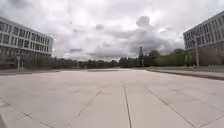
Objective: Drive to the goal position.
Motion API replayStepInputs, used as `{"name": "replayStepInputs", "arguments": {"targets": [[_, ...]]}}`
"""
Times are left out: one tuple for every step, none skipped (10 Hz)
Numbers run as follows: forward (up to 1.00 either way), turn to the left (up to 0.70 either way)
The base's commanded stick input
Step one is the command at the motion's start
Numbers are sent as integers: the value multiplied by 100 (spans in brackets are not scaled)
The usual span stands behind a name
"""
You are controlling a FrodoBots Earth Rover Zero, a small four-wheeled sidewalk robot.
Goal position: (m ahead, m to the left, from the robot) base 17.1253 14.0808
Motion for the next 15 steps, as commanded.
{"name": "replayStepInputs", "arguments": {"targets": [[70,0],[70,0],[70,0],[70,0],[70,0],[70,0],[70,0],[70,0],[70,0],[70,0],[70,0],[70,0],[70,0],[70,0],[70,0]]}}
